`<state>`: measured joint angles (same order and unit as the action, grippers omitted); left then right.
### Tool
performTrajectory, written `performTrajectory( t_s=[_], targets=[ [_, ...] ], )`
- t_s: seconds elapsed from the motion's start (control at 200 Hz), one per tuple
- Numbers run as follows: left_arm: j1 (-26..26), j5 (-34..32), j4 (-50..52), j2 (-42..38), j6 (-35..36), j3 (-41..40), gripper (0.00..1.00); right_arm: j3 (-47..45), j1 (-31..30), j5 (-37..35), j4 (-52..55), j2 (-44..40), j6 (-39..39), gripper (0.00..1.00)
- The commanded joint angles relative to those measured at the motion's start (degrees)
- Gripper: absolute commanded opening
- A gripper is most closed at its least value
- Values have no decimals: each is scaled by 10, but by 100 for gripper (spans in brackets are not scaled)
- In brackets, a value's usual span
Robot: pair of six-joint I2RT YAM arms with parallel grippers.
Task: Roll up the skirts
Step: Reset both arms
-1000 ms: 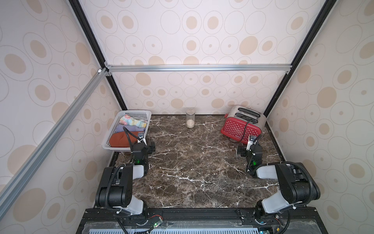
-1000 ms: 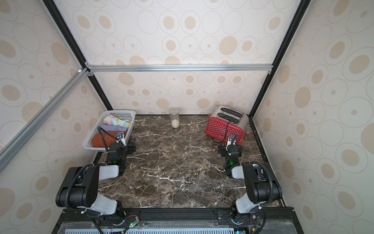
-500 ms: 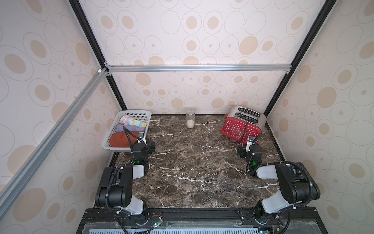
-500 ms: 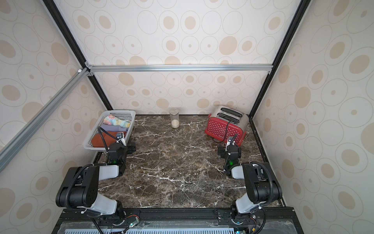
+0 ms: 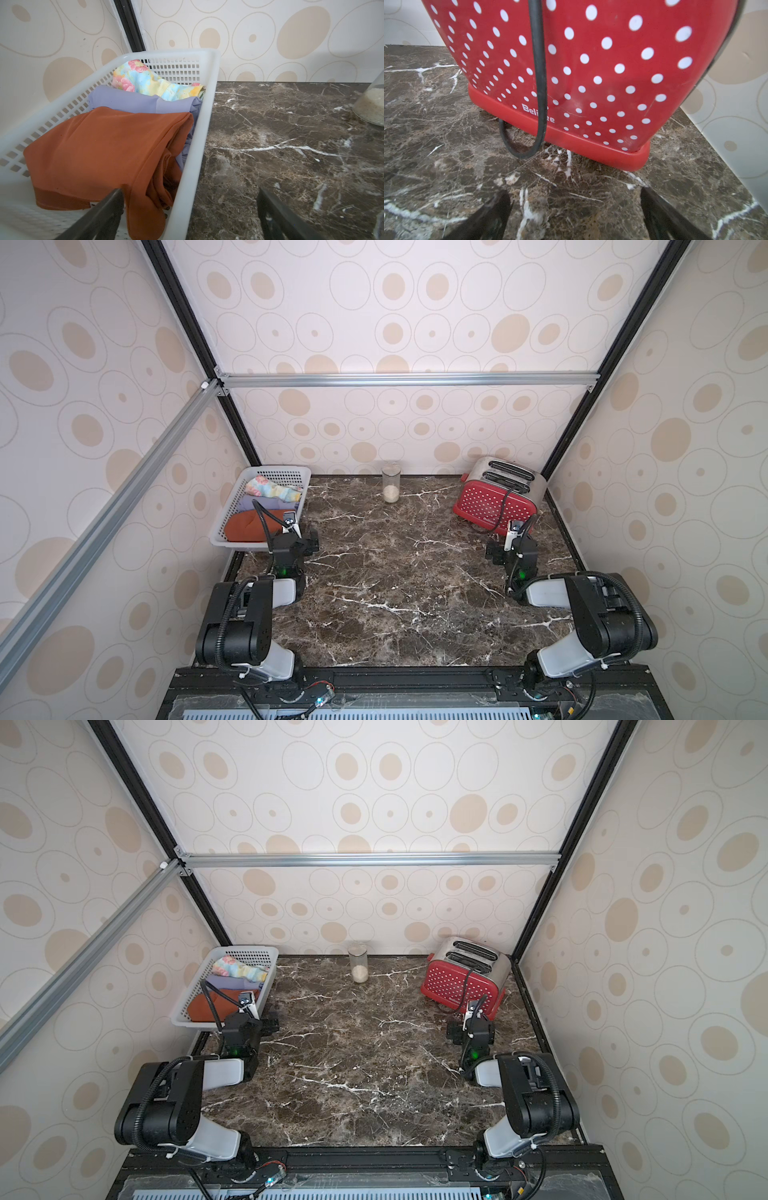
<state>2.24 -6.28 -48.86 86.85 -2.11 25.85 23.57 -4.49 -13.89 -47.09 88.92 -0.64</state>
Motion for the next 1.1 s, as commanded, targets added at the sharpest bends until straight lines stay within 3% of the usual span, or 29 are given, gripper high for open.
performTrajectory(
  t_s=[0.0,0.281,0.366,0.486,0.551,0.657,0.722,0.807,0.882,0.967,1.098],
  targets=[
    [-2,12,24,11,0,-9,99,-1,1,0,0,-7,-1,100],
    [-1,12,24,11,0,-8,99,-11,1,-8,-12,-12,-2,100],
    [-2,13,24,10,0,-8,99,-97,1,-45,-163,-20,-21,100],
    [-2,13,24,11,0,-8,99,-144,4,-7,-279,2,-6,100],
    [-2,12,24,11,0,-8,99,-122,4,-24,-233,-5,-13,100],
    [-2,12,24,11,0,-8,99,5,2,-36,21,-11,-19,100],
    [-2,12,25,11,0,-9,99,-15,-3,-48,-52,6,-10,100],
    [-1,12,25,11,0,-8,99,-4,-4,-45,4,-11,-16,100],
    [0,13,24,12,0,-8,99,-12,-5,-48,-33,-1,-9,100],
    [19,65,-1,12,-7,-23,99,-7,-4,-46,-6,-9,-12,100],
    [15,58,7,15,-3,-15,99,-7,-4,-48,-14,-6,-11,100]
  ],
)
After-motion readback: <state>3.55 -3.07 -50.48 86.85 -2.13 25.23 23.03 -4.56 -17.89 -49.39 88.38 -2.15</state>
